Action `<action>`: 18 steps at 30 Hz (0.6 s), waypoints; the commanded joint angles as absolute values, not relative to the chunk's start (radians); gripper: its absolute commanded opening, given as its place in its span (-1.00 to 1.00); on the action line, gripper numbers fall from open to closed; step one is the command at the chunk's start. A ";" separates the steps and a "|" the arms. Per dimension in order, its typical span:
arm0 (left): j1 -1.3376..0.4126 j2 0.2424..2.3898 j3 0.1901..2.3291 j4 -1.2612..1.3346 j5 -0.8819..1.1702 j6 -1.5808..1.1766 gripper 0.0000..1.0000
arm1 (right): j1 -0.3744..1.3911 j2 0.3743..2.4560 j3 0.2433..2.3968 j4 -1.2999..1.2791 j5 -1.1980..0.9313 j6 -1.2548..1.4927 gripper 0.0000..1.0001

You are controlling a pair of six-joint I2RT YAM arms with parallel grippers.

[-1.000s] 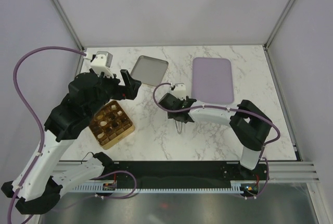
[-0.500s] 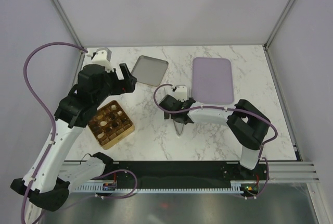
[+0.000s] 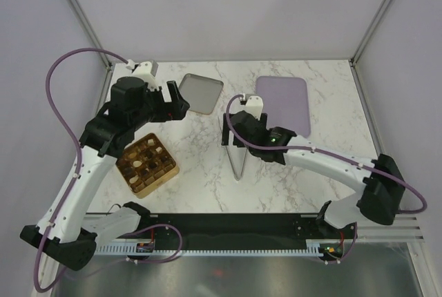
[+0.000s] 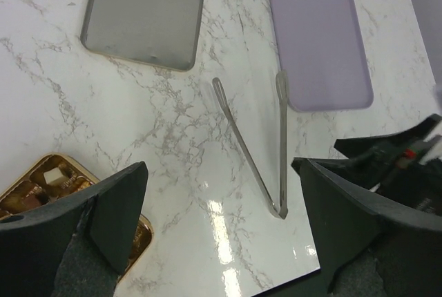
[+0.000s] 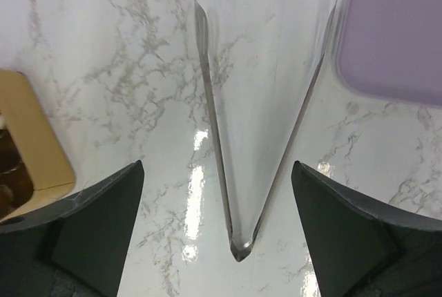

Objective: Pack the chocolate

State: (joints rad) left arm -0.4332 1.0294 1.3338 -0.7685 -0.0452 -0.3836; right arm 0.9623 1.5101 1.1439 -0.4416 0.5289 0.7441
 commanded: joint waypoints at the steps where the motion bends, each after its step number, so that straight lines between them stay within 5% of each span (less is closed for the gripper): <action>1: -0.430 1.083 1.402 -0.742 -0.005 -0.344 0.99 | 0.965 1.367 1.177 -0.454 0.543 0.667 0.92; 18: -0.471 1.652 1.707 -0.683 -0.037 -0.150 0.52 | 0.966 1.060 0.997 -0.419 0.611 0.644 0.90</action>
State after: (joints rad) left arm -0.4519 1.6119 1.6489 -0.7391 0.0109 -0.2584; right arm 0.9627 1.1149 1.0264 -0.4305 0.5705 0.6174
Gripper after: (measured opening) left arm 0.778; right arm 0.955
